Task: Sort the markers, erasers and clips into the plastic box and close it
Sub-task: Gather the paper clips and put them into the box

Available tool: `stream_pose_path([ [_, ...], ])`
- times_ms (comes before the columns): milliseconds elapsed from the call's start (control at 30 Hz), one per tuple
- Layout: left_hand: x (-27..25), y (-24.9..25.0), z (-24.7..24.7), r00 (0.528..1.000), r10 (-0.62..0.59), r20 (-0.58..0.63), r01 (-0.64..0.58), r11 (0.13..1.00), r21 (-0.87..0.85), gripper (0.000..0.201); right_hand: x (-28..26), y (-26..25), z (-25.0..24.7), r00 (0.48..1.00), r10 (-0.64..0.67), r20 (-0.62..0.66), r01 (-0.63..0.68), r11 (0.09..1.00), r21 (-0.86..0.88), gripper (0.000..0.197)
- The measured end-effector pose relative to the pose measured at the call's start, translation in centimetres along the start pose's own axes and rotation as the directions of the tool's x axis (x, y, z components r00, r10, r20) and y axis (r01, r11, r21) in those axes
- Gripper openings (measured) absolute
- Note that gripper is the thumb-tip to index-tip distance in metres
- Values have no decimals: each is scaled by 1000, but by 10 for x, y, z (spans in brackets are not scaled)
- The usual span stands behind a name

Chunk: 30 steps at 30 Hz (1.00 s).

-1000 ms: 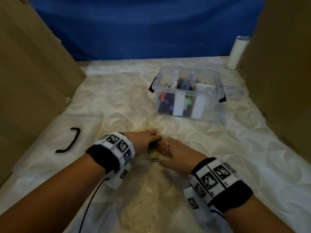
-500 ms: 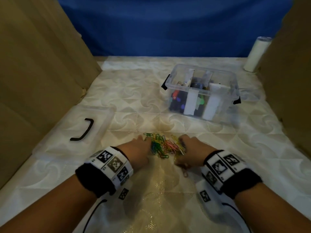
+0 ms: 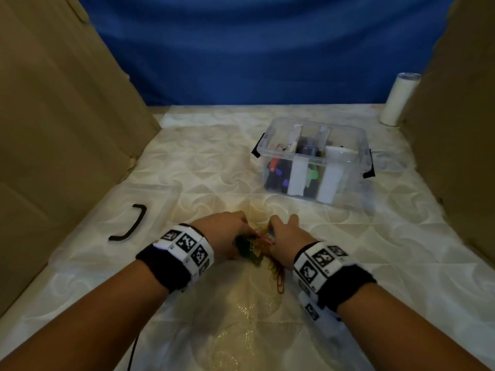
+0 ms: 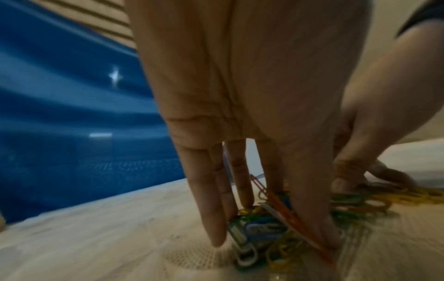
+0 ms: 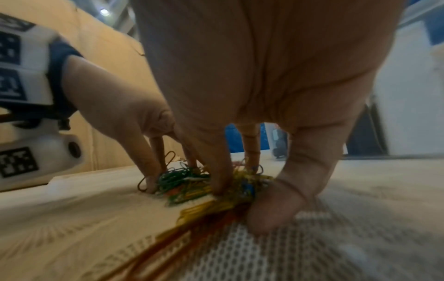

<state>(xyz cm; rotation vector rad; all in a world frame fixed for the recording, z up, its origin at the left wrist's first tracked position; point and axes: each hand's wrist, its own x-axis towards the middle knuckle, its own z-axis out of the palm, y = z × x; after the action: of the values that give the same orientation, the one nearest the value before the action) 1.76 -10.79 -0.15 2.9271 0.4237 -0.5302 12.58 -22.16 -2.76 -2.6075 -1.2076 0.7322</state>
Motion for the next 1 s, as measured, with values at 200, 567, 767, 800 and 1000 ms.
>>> stream_pose_path([
  [200, -2, 0, 1, 999, -32, -28, 35, 995, 94, 32, 9, 6, 5, 999, -13, -49, 11, 999, -46, 29],
  [567, 0, -10, -3, 992, 24, -122, -14, 996, 86, 28, 1, 36, -11, 972, -63, -228, 131, 946, 296, 16],
  [767, 3, -20, -11, 971, 12, -240, -22, 999, -39, 27, -12, 48, -66, 974, -14, -227, 187, 616, 765, 19],
  [800, 3, -22, -13, 967, 13, -254, -27, 998, -51, 26, -14, 48, -81, 965, -20, -263, 223, 592, 774, 18],
  [1000, 0, -30, -19, 960, 1, -279, -25, 996, -84, 26, -10, 55, -165, 836, -21, -549, 338, 807, 484, 9],
])
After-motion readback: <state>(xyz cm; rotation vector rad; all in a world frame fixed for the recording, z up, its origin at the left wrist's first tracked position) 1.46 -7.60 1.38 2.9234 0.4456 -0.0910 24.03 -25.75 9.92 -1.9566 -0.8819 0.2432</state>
